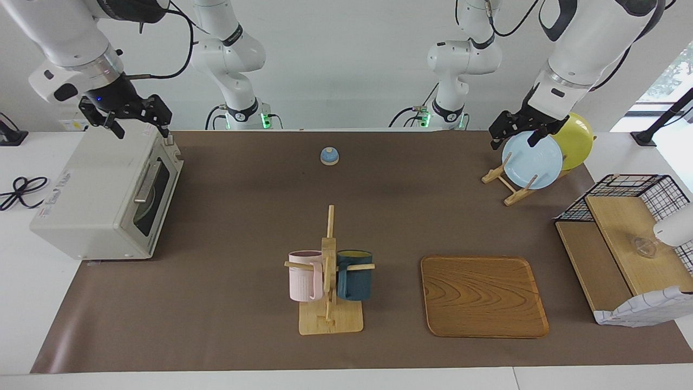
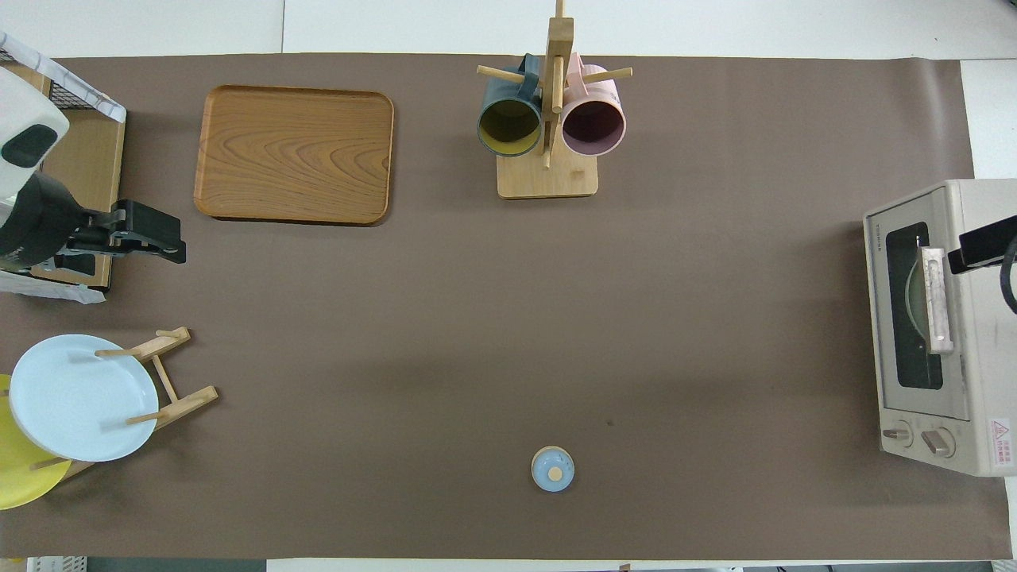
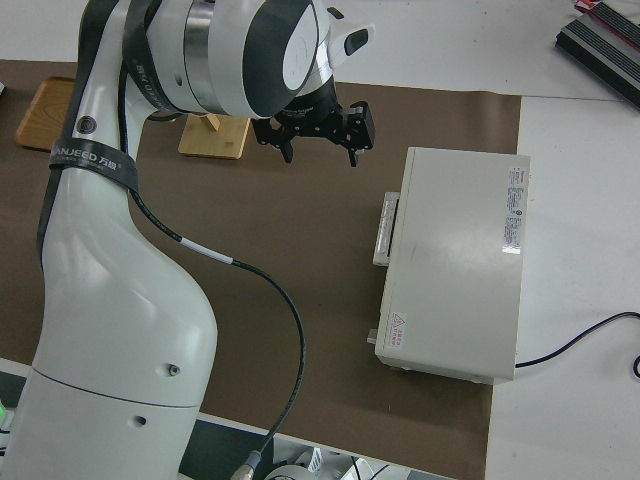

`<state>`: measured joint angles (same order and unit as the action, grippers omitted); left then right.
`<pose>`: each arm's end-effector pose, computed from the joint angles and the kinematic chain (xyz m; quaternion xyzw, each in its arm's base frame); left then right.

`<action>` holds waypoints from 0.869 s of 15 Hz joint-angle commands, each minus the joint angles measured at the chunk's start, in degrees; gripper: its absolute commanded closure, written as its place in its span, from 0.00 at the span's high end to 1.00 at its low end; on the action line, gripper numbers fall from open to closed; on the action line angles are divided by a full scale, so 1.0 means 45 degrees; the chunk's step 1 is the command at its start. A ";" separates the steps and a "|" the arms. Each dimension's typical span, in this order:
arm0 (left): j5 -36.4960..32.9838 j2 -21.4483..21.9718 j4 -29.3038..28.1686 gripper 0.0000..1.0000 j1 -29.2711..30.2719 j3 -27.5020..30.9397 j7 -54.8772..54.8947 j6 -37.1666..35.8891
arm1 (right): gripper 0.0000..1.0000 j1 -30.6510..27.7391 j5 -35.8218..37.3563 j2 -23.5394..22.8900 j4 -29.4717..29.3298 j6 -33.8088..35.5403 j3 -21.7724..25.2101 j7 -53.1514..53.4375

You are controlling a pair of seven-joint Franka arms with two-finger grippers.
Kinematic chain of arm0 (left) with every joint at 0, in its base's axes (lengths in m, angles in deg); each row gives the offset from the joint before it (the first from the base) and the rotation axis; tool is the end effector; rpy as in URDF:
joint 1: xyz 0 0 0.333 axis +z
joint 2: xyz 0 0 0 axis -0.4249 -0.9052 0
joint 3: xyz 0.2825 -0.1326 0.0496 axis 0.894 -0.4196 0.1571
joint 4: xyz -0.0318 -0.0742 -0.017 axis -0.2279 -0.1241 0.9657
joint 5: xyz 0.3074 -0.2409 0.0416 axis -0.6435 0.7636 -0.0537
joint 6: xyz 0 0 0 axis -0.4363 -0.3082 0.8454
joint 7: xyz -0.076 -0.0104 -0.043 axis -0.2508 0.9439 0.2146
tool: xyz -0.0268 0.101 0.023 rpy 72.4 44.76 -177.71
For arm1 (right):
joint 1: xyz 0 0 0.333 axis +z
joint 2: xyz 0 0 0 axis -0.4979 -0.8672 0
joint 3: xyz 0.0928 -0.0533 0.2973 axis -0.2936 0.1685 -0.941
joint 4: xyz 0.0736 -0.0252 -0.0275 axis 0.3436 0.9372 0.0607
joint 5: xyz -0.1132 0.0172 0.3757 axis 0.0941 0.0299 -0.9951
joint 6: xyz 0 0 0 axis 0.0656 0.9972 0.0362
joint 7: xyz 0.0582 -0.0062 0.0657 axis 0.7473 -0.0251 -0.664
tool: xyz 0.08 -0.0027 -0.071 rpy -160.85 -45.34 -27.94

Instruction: Put corn in oven

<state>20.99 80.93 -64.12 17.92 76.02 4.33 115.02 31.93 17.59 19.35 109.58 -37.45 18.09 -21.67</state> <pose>0.5382 -0.0937 0.6227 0.9987 0.0215 -0.0390 0.0245 0.5368 -0.0557 0.6421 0.9988 0.0057 -0.0489 0.0055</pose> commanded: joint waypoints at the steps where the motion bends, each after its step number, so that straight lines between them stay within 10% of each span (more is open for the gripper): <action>1: -0.0146 0.0281 -0.0229 1.00 0.0140 -0.0122 0.0013 -0.0105 | 1.00 -0.0148 -0.0321 0.0408 0.0524 -0.0247 -0.0202 0.0462; 13: -0.0146 0.0281 -0.0229 1.00 0.0140 -0.0122 0.0013 -0.0105 | 1.00 -0.0128 -0.0321 0.0604 0.0545 -0.0033 -0.0418 0.0523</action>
<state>20.99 80.93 -64.12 17.92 76.01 4.33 115.02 31.94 17.56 20.36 110.31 -37.33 16.74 -20.26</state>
